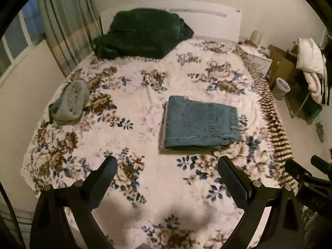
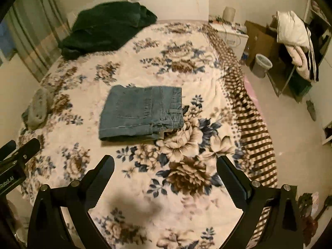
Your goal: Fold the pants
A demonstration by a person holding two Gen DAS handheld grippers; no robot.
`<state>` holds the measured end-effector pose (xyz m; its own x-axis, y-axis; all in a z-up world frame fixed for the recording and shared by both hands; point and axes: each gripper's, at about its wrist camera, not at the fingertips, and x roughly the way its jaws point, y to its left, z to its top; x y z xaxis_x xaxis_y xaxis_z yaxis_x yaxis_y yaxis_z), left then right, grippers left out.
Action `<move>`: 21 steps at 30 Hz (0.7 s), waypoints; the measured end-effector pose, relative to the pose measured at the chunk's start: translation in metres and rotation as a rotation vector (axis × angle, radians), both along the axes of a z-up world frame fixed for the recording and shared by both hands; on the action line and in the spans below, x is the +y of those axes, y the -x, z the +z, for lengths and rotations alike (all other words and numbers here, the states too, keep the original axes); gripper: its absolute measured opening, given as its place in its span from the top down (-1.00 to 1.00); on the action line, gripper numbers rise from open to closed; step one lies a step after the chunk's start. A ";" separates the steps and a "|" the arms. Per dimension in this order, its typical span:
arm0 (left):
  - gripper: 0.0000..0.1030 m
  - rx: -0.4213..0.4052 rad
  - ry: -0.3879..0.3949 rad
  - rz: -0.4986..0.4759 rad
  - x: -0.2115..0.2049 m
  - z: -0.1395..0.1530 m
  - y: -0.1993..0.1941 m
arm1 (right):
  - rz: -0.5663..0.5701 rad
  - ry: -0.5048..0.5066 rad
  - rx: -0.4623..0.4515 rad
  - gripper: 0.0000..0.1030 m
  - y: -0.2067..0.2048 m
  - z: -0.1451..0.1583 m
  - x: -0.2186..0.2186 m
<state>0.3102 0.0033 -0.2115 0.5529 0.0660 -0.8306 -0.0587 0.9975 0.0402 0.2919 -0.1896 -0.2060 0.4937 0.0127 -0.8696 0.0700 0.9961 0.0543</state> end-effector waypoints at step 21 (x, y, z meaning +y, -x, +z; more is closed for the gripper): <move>-0.92 -0.196 -0.006 -0.019 -0.007 0.203 0.172 | 0.001 0.050 -0.269 -0.95 0.226 0.279 0.007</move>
